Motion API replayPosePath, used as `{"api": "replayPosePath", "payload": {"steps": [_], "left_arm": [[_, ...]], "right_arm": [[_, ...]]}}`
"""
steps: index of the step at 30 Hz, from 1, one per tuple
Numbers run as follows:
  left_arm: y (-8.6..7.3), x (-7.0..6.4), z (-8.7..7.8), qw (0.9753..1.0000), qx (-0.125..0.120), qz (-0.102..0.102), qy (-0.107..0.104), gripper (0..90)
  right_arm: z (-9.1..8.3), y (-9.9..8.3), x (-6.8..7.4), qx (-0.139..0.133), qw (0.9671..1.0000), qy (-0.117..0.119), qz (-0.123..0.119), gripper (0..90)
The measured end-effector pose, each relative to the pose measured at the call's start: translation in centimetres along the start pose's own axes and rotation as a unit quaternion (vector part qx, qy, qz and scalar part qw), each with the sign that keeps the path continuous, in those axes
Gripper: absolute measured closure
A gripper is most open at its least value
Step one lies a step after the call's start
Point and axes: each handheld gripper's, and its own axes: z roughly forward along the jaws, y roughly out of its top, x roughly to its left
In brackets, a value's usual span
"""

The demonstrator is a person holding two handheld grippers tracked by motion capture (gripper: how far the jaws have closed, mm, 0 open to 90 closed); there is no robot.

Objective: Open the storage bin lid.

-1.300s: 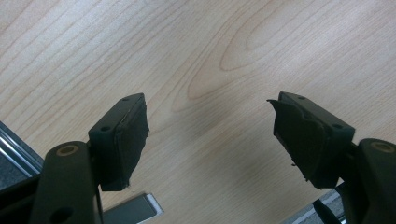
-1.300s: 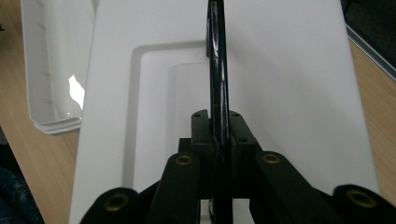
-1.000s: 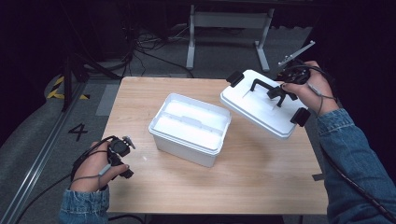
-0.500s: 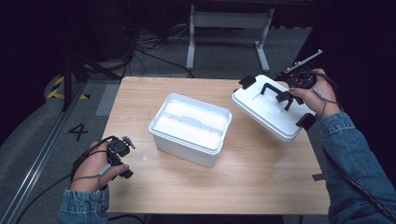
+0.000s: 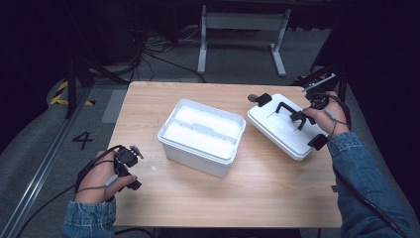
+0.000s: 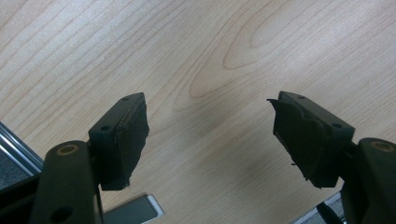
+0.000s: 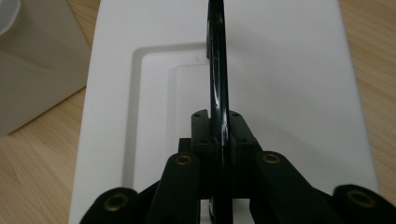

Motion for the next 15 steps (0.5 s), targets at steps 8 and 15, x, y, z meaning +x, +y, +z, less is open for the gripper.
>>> {"api": "replayPosePath", "payload": {"steps": [8,15], "left_arm": [[0.0,0.0,0.1,1.0000,-0.001,-0.002,0.000,27.2],[0.0,0.1,0.1,1.0000,-0.001,-0.002,0.001,27.2]], "right_arm": [[2.9,-1.2,-0.4,0.010,0.9999,0.004,0.008,84.0],[4.5,-1.8,-0.5,0.015,0.9998,0.005,0.010,84.0]]}}
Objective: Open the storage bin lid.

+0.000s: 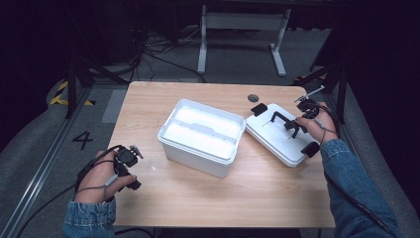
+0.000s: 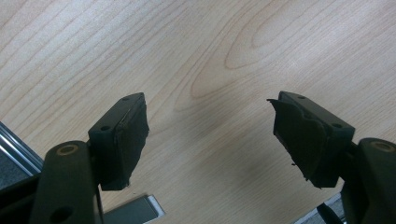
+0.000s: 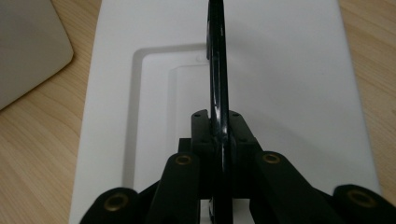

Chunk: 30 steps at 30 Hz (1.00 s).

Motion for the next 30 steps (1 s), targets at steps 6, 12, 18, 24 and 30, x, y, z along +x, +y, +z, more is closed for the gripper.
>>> {"api": "replayPosePath", "payload": {"steps": [6,12,18,24,30], "left_arm": [[0.0,0.0,0.1,1.0000,0.001,0.001,-0.003,27.2],[0.0,0.0,0.1,1.0000,0.002,0.000,-0.005,27.2],[0.0,0.0,0.2,1.0000,0.002,0.000,-0.004,27.1],[0.1,0.0,0.2,1.0000,0.003,0.004,-0.001,26.9],[0.2,0.1,0.2,1.0000,0.005,0.003,-0.006,26.9]], "right_arm": [[1.0,-0.4,-0.1,0.003,1.0000,0.004,0.001,84.0],[1.7,-0.9,-0.3,0.004,0.9999,0.009,0.006,83.9],[2.0,-1.2,-0.6,0.007,0.9998,0.015,0.010,83.7],[2.3,-1.6,-1.0,0.002,0.9990,0.034,0.030,82.4],[2.1,-1.8,-1.5,-0.009,0.9991,0.016,0.039,68.8]]}}
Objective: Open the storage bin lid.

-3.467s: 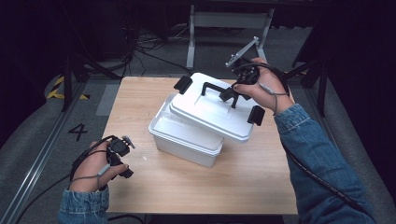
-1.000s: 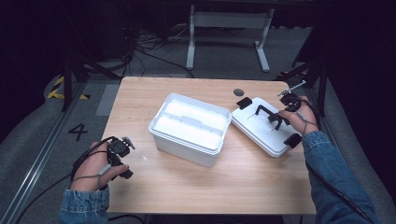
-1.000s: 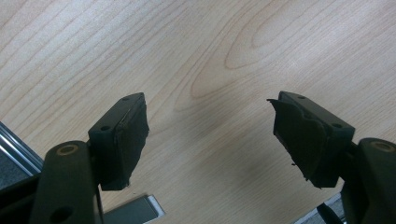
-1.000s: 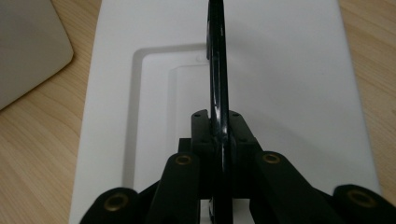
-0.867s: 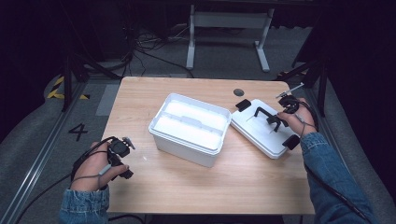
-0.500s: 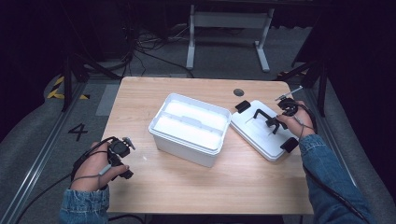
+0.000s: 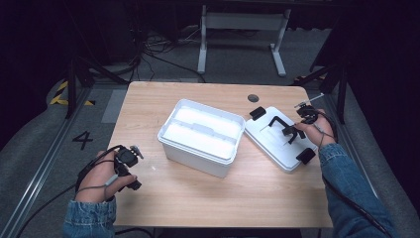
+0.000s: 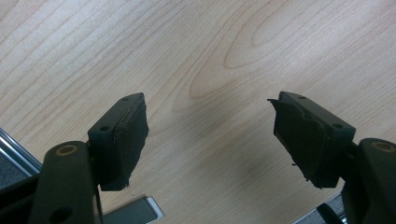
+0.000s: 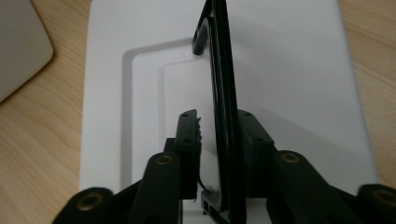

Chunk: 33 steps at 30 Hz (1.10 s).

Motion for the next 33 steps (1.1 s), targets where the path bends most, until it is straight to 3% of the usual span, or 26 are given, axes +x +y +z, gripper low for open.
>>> {"api": "replayPosePath", "payload": {"steps": [4,8,16,23,33], "left_arm": [[0.5,-0.1,0.0,1.0000,-0.002,0.006,0.003,26.8],[0.7,-0.1,0.1,1.0000,0.000,0.006,0.000,26.9],[0.7,-0.2,0.0,1.0000,-0.002,0.008,0.000,26.8],[0.5,-0.2,-0.1,1.0000,-0.001,0.006,0.007,26.9],[0.9,-0.2,0.1,1.0000,0.000,0.005,0.005,26.9]], "right_arm": [[-0.8,-0.3,-0.1,-0.031,0.9993,-0.017,-0.007,54.6],[-1.7,-0.3,0.1,-0.046,0.9986,-0.025,-0.010,50.7],[-3.8,-0.1,1.6,-0.057,0.9973,-0.027,-0.036,48.8],[-5.3,-0.3,3.6,-0.074,0.9953,-0.014,-0.060,47.1],[-6.1,-1.3,6.6,-0.084,0.9915,0.007,-0.099,47.1]]}}
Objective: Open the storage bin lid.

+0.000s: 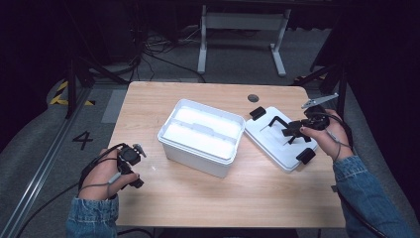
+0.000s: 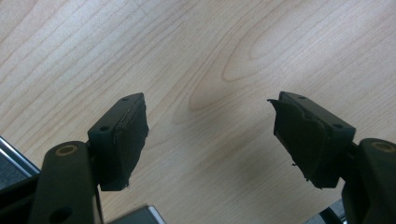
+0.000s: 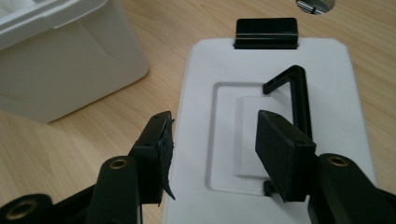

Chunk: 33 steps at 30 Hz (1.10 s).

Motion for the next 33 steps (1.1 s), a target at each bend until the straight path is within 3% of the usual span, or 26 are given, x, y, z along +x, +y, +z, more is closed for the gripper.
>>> {"api": "replayPosePath", "payload": {"steps": [10,16,19,33], "left_arm": [[-0.6,-0.2,0.0,1.0000,-0.004,0.002,0.001,26.9],[-0.6,-0.5,-0.6,0.9998,-0.013,0.007,0.011,26.8],[-0.6,-0.4,-0.6,0.9999,-0.015,0.007,0.005,26.6],[-0.6,-0.5,-0.7,0.9998,-0.018,0.006,0.001,26.5]], "right_arm": [[-1.0,-1.8,4.3,-0.011,0.9988,0.033,-0.034,46.5],[-1.2,-3.2,5.8,-0.020,0.9974,0.052,-0.046,46.1],[-1.1,-4.0,6.6,-0.017,0.9968,0.057,-0.053,45.8],[1.6,-6.2,9.6,0.001,0.9934,0.089,-0.072,44.0]]}}
